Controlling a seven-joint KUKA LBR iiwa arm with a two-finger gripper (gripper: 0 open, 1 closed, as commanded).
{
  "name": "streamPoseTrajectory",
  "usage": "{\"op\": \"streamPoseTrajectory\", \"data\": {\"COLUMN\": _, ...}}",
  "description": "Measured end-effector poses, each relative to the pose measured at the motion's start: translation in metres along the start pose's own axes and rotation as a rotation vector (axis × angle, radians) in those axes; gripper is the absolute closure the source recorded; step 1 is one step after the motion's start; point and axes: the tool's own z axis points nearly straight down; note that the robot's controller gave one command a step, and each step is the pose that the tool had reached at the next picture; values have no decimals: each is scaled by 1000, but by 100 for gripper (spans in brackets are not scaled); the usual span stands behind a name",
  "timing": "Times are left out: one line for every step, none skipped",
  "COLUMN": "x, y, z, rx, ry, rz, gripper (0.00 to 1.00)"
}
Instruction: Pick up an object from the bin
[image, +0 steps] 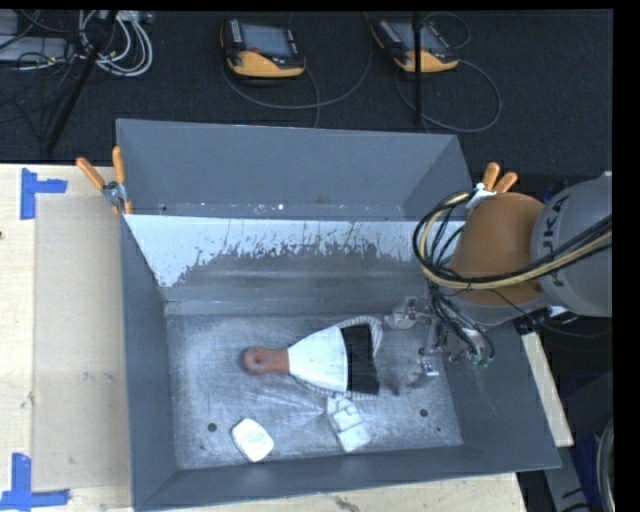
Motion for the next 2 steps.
{"op": "streamPoseTrajectory", "data": {"x": -18, "y": 86, "z": 2, "rx": 5, "ry": 6, "rz": -7, "gripper": 100}}
{"op": "streamPoseTrajectory", "data": {"x": -18, "y": 86, "z": 2, "rx": 5, "ry": 6, "rz": -7, "gripper": 100}}
